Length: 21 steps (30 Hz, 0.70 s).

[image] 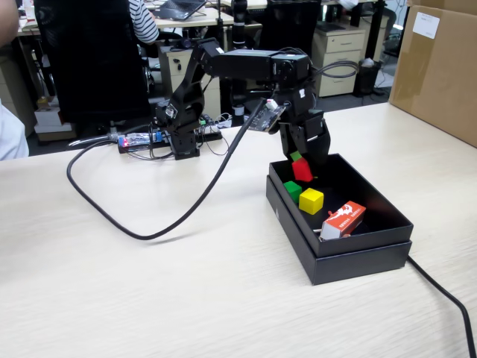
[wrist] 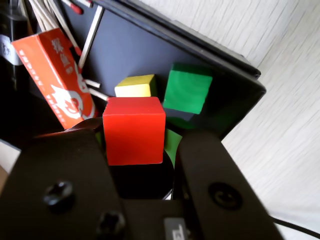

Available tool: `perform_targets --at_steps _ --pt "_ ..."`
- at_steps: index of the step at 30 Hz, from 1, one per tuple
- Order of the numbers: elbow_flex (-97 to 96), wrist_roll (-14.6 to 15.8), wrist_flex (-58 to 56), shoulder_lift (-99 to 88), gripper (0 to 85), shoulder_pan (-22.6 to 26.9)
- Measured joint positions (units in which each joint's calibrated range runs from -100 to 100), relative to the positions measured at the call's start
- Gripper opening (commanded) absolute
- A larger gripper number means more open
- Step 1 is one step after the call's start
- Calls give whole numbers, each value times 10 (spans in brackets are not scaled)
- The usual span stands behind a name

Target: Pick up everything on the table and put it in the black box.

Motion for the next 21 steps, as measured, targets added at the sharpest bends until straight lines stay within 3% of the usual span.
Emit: perform_targets --at_steps 2,4,10,13,21 --pt "38 -1 0 57 181 -1" --pt "39 1 0 87 259 -2" --pt "27 2 0 84 281 -4" --pt "22 1 0 67 408 -6" --pt "-31 1 0 -161 423 -32"
